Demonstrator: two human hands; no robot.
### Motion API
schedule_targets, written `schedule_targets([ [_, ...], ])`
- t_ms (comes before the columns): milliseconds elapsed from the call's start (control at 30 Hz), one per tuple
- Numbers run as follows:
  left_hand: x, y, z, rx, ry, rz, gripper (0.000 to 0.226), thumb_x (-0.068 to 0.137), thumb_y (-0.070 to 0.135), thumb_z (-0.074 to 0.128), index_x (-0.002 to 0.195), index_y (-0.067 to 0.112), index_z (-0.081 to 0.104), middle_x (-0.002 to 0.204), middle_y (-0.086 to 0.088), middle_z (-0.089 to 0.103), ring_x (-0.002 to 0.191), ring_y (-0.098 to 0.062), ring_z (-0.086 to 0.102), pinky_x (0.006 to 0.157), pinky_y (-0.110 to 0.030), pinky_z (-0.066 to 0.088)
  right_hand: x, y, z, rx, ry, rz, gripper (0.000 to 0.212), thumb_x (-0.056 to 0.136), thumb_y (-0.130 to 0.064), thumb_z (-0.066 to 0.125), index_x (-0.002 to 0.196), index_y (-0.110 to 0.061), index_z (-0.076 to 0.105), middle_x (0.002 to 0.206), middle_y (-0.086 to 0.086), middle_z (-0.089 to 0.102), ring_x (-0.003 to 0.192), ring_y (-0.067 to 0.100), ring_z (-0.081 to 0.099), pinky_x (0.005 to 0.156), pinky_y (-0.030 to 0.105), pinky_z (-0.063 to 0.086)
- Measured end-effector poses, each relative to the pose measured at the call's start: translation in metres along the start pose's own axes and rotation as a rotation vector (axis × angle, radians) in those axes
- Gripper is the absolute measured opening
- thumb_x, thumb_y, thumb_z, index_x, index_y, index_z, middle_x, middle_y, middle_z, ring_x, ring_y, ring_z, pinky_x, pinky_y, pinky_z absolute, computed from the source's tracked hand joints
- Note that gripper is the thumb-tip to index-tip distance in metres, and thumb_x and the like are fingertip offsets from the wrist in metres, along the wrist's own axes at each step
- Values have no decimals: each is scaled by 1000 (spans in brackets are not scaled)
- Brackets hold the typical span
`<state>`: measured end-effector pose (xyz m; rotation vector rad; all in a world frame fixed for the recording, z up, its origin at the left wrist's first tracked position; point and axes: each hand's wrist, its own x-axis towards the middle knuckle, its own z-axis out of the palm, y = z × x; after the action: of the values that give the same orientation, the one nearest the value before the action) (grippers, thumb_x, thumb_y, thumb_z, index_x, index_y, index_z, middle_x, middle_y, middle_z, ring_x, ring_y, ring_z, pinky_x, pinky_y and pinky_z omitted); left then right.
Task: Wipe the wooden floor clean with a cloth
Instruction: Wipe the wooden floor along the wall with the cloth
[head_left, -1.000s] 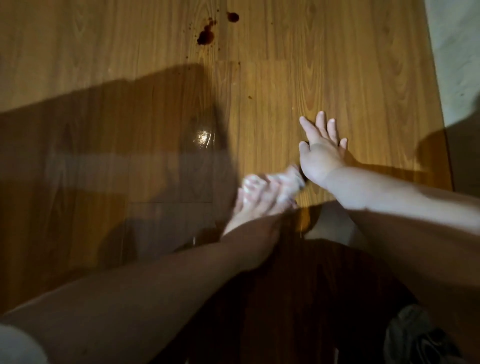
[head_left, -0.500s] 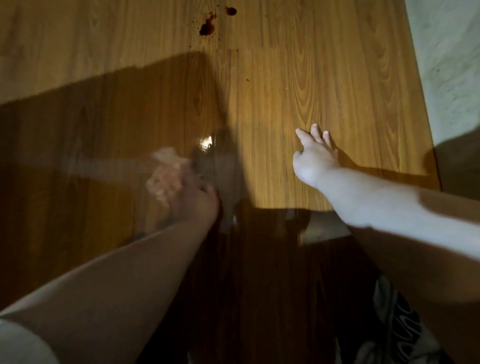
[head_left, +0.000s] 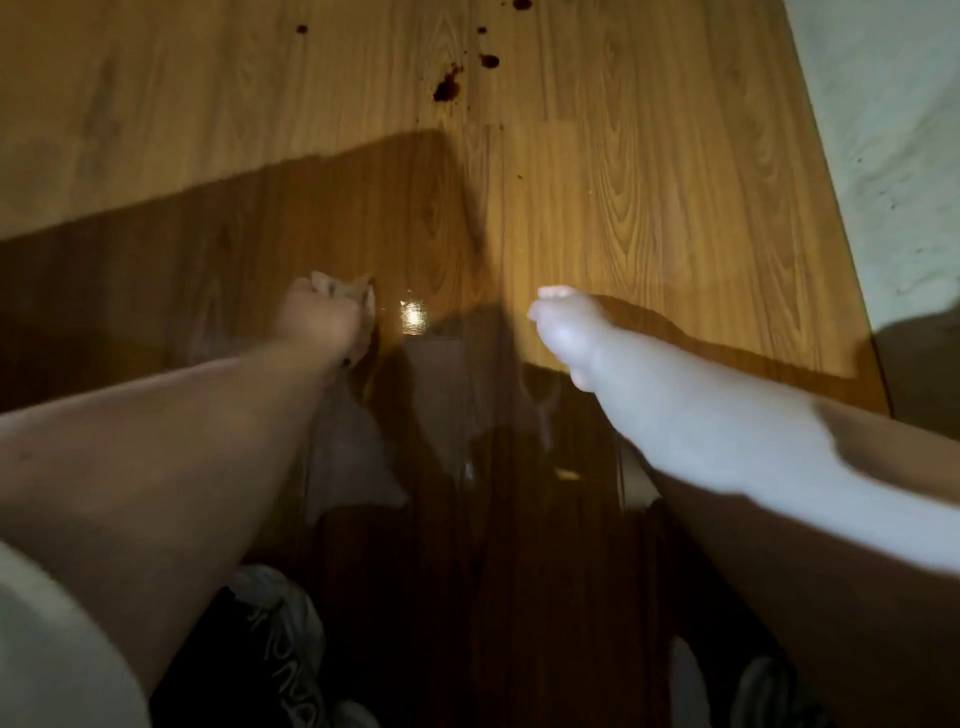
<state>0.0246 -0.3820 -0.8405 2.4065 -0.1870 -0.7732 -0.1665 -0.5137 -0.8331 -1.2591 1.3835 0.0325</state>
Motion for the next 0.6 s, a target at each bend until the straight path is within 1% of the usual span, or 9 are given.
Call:
schedule_targets([
  [67, -2, 24, -13, -224, -228, -74, 10, 75, 15, 55, 82, 11, 61, 81, -12, 62, 69, -26, 61, 64, -32, 48, -12, -16, 21, 96, -110, 35, 46, 95, -24, 50, 140, -26, 44, 145, 1, 42, 128, 24, 45, 106, 39, 38],
  [133, -11, 45, -20, -253, -340, -60, 17, 75, 6, 52, 77, 19, 63, 80, -12, 62, 70, -27, 60, 68, -39, 50, -22, -30, 33, 255, -200, 106, 34, 94, -31, 52, 127, -23, 52, 140, 2, 48, 121, 25, 52, 103, 42, 43],
  [200, -22, 61, -31, -254, -417, 43, 25, 73, 2, 47, 71, 21, 63, 74, -12, 58, 70, -28, 54, 69, -43, 47, -34, -46, 44, 521, -286, 153, 16, 94, -35, 51, 105, -24, 56, 126, 4, 59, 109, 26, 62, 93, 41, 51],
  [233, -29, 68, -35, -247, -454, 83, 25, 73, 3, 45, 69, 21, 63, 73, -12, 56, 71, -28, 53, 69, -44, 47, -40, -51, 48, 631, -291, 160, 15, 94, -36, 51, 101, -24, 57, 119, 5, 64, 104, 25, 66, 88, 39, 53],
  [300, -42, 81, -44, -217, -508, 127, 23, 77, 6, 45, 81, 20, 63, 86, -14, 61, 82, -30, 59, 81, -48, 54, -54, -60, 49, 746, -256, 134, 24, 92, -38, 56, 109, -22, 61, 107, 7, 71, 96, 25, 69, 82, 36, 55],
  [367, -48, 89, -45, -182, -468, 175, 25, 85, 14, 47, 102, 21, 63, 100, -11, 66, 93, -28, 65, 88, -48, 54, -63, -63, 47, 785, -242, 112, 30, 88, -35, 63, 112, -17, 64, 99, 9, 74, 92, 26, 71, 84, 38, 55],
  [467, -54, 90, -47, -191, -291, 254, 38, 91, 23, 48, 127, 24, 58, 110, -4, 67, 98, -21, 65, 85, -34, 55, -77, -60, 45, 661, -188, 47, 22, 86, -28, 67, 103, -15, 66, 93, 10, 74, 86, 25, 72, 76, 34, 57],
  [533, -57, 78, -46, -153, -217, 309, 40, 91, 25, 49, 130, 23, 57, 111, -2, 67, 97, -18, 64, 74, -25, 53, -78, -54, 44, 557, -139, 9, 16, 90, -22, 63, 105, -20, 67, 98, 6, 71, 89, 21, 69, 73, 31, 58],
  [600, -61, 60, -48, -71, -195, 347, 38, 91, 26, 52, 128, 23, 58, 110, 0, 67, 95, -16, 63, 68, -23, 49, -78, -41, 44, 530, -109, 11, 16, 92, -15, 61, 104, -22, 68, 101, 6, 69, 90, 21, 68, 76, 33, 59],
])
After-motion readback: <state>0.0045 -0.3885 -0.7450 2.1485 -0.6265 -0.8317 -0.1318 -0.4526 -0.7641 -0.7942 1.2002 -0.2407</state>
